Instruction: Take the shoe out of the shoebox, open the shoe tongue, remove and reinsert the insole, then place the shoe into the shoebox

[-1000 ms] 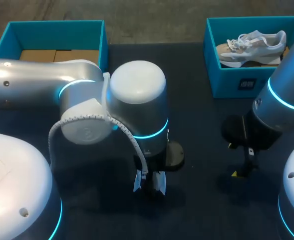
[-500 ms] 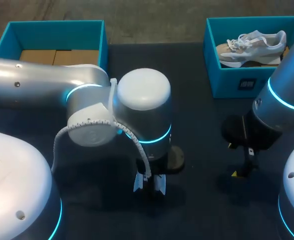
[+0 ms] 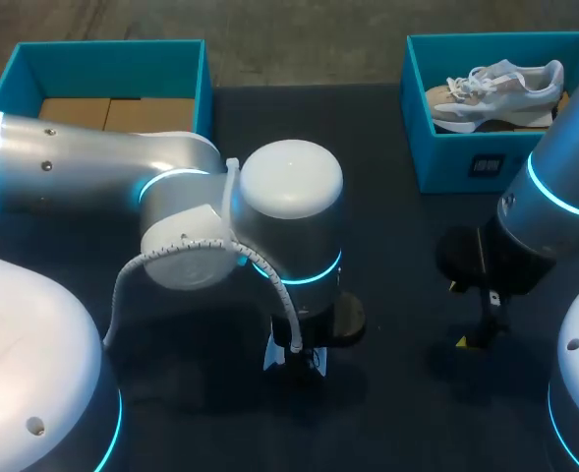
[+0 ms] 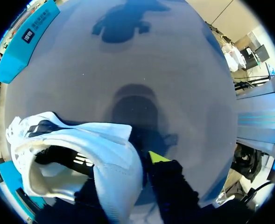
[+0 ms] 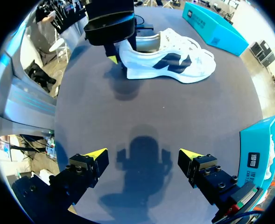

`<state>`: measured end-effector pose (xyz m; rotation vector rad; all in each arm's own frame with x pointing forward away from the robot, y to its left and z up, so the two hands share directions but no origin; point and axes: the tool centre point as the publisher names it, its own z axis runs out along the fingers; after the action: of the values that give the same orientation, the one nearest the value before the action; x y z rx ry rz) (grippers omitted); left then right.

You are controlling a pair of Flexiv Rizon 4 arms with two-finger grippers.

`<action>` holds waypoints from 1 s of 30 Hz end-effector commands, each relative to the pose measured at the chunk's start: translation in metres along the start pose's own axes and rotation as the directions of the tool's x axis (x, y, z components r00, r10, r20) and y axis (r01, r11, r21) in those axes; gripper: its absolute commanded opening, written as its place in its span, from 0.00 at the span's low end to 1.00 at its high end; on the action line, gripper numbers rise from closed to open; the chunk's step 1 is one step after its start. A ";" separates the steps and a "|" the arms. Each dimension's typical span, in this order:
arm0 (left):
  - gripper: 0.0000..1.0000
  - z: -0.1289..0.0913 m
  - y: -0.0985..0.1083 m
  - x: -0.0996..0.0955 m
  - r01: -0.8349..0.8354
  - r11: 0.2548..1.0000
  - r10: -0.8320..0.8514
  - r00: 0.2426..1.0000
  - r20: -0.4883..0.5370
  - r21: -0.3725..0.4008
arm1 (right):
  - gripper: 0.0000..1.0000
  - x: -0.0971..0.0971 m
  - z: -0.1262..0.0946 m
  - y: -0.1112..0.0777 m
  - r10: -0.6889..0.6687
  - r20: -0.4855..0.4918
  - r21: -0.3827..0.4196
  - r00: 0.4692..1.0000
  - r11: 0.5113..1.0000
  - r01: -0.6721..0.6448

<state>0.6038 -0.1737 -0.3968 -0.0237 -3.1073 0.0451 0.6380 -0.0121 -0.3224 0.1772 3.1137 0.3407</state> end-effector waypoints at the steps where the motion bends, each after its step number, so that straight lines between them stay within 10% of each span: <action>1: 0.00 -0.002 0.003 -0.005 0.000 1.000 0.000 1.000 -0.002 0.003 | 1.00 0.002 0.000 -0.001 0.000 0.003 -0.001 1.000 1.000 0.000; 14: 0.00 -0.056 0.011 -0.030 -0.006 0.999 0.005 1.000 0.028 0.035 | 1.00 0.002 0.000 -0.001 0.000 0.003 -0.001 1.000 1.000 0.000; 30: 0.00 -0.203 0.044 -0.096 -0.015 0.994 0.015 1.000 0.008 0.109 | 1.00 0.002 0.000 -0.001 0.000 0.003 -0.001 1.000 1.000 0.000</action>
<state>0.6964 -0.1526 -0.2657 -0.0530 -3.1165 0.1750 0.6380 -0.0121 -0.3224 0.1772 3.1138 0.3408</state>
